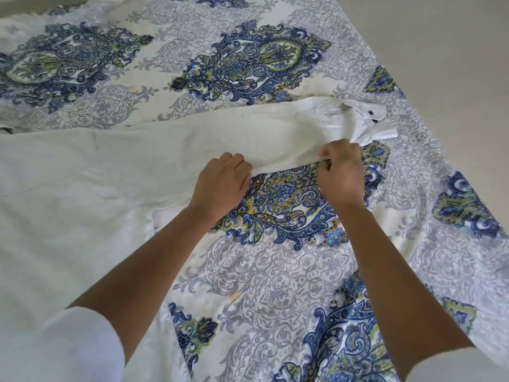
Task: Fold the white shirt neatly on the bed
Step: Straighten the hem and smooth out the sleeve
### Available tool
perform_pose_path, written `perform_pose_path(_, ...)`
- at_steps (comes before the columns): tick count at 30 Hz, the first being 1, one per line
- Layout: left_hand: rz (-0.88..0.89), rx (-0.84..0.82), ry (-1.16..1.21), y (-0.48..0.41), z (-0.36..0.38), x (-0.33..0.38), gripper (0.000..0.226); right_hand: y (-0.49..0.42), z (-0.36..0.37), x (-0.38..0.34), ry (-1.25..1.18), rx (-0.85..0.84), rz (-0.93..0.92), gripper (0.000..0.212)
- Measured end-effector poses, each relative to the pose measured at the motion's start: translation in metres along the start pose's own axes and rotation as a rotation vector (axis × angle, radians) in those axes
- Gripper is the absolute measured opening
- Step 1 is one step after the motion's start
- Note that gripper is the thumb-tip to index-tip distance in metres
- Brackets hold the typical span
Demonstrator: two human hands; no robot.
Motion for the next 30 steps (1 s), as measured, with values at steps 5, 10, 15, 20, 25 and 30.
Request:
perform_pose_path(5,0.166,-0.035,-0.021,0.000,0.001,0.001,0.026,0.000,0.002,0.008,0.158,-0.176,-0.275,0.024)
perform_pose_path(10,0.209,-0.021,-0.074,-0.006,0.004,0.009,0.018,-0.022,-0.001,0.014,0.173,-0.305,-0.446,0.015)
perform_pose_path(15,0.035,-0.071,0.227,0.006,0.005,0.005,0.032,-0.023,-0.002,0.013,0.201,-0.322,-0.315,0.020)
perform_pose_path(20,-0.577,0.011,0.661,0.014,-0.025,-0.041,0.039,-0.004,0.002,-0.055,0.187,-0.243,-0.114,0.035)
perform_pose_path(25,-0.372,-0.320,-0.016,0.070,-0.016,-0.070,0.066,0.022,0.077,-0.128,0.102,-0.582,-0.494,0.052)
perform_pose_path(30,-0.281,-0.292,0.003,0.070,-0.033,-0.088,0.066,-0.042,0.072,-0.053,0.434,-0.431,-0.083,0.054)
Point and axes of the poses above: each hand's wrist, its own y-axis away from the middle knuckle, its own z-axis out of the palm, x = y × z, the point moved 1 cm from there along -y, towards the middle knuckle, and after that the axes turned 10 degrees about x, right-handed, at the moved point
